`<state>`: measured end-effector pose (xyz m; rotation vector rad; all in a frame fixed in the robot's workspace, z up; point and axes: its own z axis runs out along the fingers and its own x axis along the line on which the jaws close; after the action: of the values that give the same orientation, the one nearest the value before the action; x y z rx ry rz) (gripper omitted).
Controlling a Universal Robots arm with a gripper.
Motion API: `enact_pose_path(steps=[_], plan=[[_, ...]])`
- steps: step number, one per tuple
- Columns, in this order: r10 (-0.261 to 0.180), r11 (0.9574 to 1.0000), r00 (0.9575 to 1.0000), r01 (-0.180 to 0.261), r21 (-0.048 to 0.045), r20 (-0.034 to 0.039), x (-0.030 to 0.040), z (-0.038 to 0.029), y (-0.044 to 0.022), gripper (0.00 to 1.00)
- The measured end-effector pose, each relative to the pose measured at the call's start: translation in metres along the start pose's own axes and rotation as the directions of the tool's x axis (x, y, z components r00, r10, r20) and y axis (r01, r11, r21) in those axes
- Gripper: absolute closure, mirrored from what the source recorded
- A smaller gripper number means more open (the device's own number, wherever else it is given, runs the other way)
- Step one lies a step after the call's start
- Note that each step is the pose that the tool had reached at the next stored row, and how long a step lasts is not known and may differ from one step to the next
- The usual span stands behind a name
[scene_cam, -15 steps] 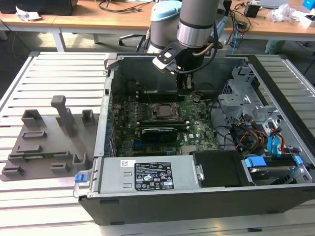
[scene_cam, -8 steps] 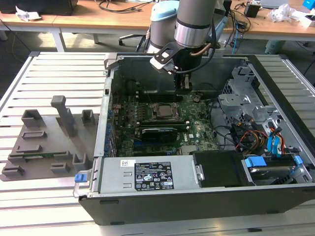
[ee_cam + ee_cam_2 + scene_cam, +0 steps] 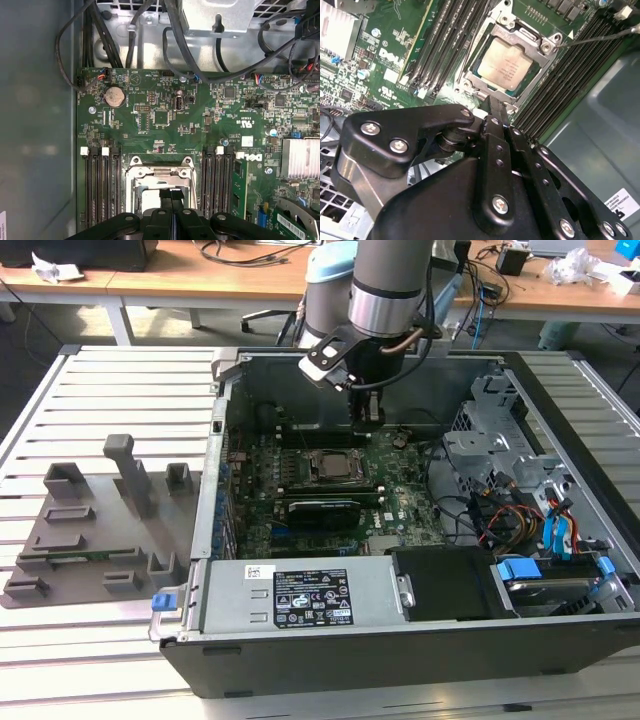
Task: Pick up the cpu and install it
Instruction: 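Close the cpu cover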
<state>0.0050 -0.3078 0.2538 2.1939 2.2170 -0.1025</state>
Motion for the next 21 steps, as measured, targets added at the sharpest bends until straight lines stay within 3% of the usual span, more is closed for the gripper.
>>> enact_pose_path(steps=[7, 14, 21], plan=[[0.000, 1.0000, 1.0000, 0.000, -0.0001, 0.0000, 0.0004, 0.0064, -0.0081, 0.89], [0.000, 1.0000, 1.0000, 0.000, 0.0000, 0.0000, 0.0008, 0.0100, -0.0227, 0.89], [0.000, 1.0000, 1.0000, 0.000, 0.0000, 0.0000, 0.0010, 0.0120, -0.0279, 0.89]])
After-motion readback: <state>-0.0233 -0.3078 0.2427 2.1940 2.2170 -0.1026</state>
